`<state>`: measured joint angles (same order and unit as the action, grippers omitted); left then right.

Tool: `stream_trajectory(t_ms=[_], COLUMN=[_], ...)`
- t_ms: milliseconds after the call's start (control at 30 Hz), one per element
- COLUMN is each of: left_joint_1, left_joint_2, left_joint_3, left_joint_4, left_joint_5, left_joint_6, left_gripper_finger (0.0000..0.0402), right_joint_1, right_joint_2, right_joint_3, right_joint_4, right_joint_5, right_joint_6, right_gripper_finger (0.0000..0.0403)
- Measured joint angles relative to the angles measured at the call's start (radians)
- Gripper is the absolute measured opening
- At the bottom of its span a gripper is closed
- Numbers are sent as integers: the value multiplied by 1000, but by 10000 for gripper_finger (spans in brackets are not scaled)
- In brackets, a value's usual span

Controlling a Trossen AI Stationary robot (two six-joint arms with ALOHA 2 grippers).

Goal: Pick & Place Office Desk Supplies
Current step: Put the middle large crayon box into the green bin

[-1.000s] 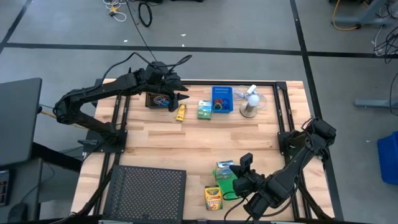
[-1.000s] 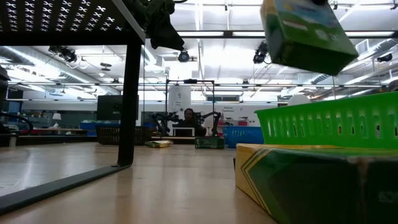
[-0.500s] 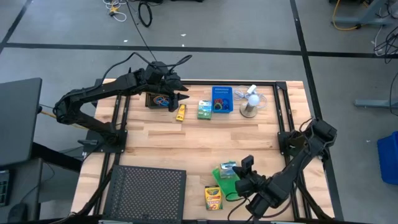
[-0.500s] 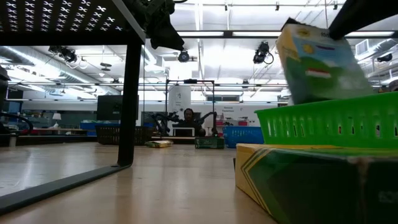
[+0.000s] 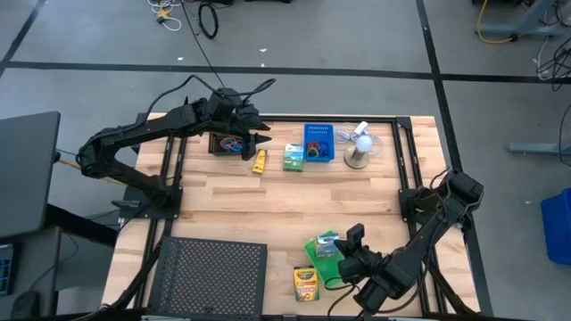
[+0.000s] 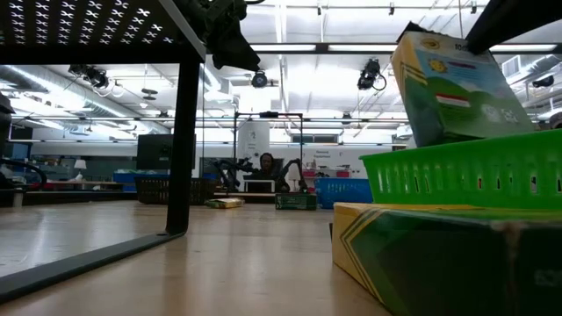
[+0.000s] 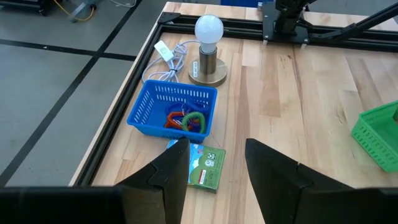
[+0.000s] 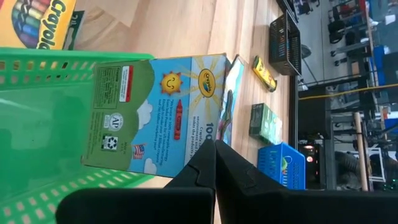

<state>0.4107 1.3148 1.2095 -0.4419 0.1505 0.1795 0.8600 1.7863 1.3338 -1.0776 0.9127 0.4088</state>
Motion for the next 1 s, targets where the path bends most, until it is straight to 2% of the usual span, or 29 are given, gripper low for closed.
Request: stream_trajectory(t_ms=[400, 1000], left_joint_1=[0, -22], left_joint_2=[0, 0], left_joint_3=[0, 0], left_joint_4=[0, 1], left_joint_5=[0, 0], left_joint_6=[0, 0], left_gripper_finger=[166, 166], right_joint_1=[0, 7], right_joint_2=[67, 222], right_joint_3=[0, 0], right_joint_4=[1, -15], right_joint_5=[-3, 152], right_joint_6=[-22, 4], right_gripper_finger=[0, 0])
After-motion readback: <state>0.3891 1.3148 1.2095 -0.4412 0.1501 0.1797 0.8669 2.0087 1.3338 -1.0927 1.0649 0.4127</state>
